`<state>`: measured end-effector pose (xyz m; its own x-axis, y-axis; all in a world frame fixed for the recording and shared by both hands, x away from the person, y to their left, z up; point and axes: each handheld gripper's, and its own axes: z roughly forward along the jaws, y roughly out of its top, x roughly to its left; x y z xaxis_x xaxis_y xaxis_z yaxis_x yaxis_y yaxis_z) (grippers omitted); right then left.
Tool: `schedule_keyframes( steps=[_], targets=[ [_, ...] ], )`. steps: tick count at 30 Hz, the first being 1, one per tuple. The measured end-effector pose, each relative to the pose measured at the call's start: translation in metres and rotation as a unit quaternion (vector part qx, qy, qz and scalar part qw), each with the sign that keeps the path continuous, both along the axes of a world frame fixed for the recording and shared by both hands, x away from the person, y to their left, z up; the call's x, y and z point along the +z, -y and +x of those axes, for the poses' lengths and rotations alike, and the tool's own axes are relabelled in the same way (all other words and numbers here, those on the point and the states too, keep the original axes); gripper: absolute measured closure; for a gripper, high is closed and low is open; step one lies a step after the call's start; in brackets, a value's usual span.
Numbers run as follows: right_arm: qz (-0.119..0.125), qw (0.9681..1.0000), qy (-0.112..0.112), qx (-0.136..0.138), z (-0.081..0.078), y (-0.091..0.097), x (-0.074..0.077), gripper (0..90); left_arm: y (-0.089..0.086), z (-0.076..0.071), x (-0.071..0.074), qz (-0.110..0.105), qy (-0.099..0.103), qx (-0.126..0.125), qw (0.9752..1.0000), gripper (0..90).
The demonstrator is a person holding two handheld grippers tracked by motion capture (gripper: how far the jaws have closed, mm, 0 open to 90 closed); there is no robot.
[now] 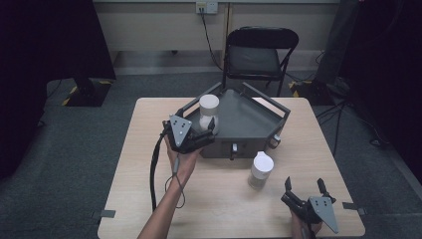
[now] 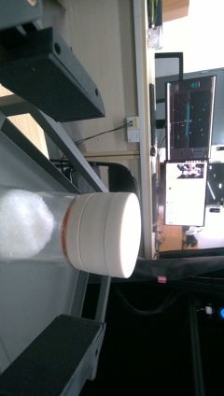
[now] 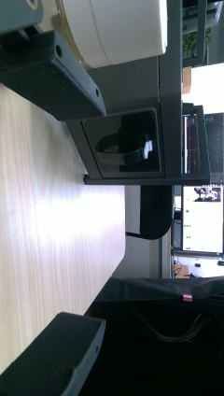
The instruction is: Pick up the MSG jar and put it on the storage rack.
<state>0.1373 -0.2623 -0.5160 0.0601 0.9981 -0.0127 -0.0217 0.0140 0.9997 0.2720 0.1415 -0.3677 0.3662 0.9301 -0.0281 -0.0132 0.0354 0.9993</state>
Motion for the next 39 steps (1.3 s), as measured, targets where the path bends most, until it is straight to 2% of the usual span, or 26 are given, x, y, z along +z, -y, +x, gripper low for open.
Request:
schedule_keyframes(
  steps=[8,13,16,18,23,27,31,36,39],
  targets=[
    [0.000,1.0000,0.000,0.000,0.000,0.000,0.000,0.2,-0.007,-0.013,-0.005,-0.011,0.002,-0.003,0.9999,0.3],
    [0.000,1.0000,0.000,-0.001,0.000,0.000,0.000,0.2,-0.010,-0.025,-0.014,-0.016,0.005,0.004,0.9998,0.3],
    [0.000,1.0000,0.000,-0.001,0.000,0.000,0.000,0.2,-0.014,-0.035,-0.024,-0.036,0.008,0.006,0.9993,0.1],
    [0.000,1.0000,0.000,-0.001,0.000,0.000,0.000,0.2,-0.015,-0.043,-0.030,-0.041,0.010,0.010,0.9991,0.1],
    [0.000,1.0000,0.000,-0.001,0.000,0.000,0.000,0.2,-0.015,-0.060,-0.042,-0.032,0.021,0.022,0.9990,0.0],
    [0.000,1.0000,0.000,-0.002,0.000,-0.001,0.000,0.2,-0.017,-0.071,-0.049,-0.018,0.025,0.016,0.9994,0.0],
    [0.000,1.0000,0.000,-0.003,0.000,-0.001,0.000,0.2,-0.018,-0.080,-0.058,-0.027,0.028,0.017,0.9991,0.0],
    [0.000,1.0000,0.000,-0.003,0.000,-0.001,0.000,0.2,-0.016,-0.089,-0.068,-0.018,0.028,0.030,0.9990,0.0],
    [0.000,1.0000,0.000,-0.003,0.000,-0.001,0.000,0.2,-0.017,-0.092,-0.075,-0.020,0.023,0.039,0.9988,0.0]
  ],
)
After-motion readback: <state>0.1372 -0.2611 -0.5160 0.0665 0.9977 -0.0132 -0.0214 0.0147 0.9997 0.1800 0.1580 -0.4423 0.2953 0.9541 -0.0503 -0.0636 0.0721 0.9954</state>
